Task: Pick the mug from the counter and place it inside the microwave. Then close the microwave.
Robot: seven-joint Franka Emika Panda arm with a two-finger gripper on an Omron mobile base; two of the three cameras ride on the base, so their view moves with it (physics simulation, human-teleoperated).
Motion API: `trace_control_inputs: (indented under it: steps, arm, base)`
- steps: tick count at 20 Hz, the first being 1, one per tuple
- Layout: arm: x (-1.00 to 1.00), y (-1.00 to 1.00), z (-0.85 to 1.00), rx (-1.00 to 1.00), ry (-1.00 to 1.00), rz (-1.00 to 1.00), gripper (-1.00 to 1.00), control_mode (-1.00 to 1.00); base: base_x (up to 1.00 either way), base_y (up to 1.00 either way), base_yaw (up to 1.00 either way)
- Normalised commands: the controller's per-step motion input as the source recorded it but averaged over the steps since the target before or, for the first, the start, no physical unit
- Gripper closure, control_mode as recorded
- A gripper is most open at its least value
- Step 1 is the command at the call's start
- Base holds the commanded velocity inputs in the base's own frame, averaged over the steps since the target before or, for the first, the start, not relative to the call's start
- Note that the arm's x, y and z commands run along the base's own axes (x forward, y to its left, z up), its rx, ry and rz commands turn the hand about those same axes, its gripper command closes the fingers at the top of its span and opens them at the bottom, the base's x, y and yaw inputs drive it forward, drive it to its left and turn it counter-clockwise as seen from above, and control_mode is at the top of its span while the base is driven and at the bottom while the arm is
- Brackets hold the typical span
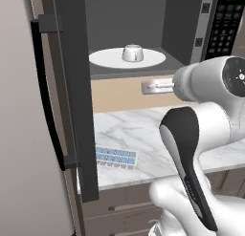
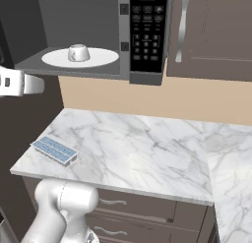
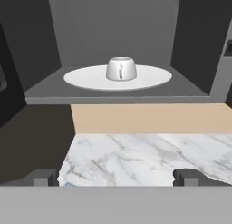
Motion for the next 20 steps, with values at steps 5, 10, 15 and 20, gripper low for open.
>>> trace_control_inputs:
  steps: [5, 10, 15, 20]
  arm:
    - [-0.46, 0.0, 0.21, 0.0, -0.06, 0.0, -1.0, -1.0]
    - [-0.54, 0.0, 0.28, 0.0, -0.04, 0.0, -1.0, -1.0]
    - [-0.59, 0.0, 0.25, -0.01, -0.08, 0.0, -1.0, -1.0]
    - [-0.59, 0.0, 0.15, 0.0, -0.12, 0.0, -1.0, -1.0]
  base:
    - [0.0, 0.0, 0.0]
    - [0.0, 0.0, 0.0]
    - [0.0, 0.0, 0.0]
    - [0.0, 0.0, 0.0]
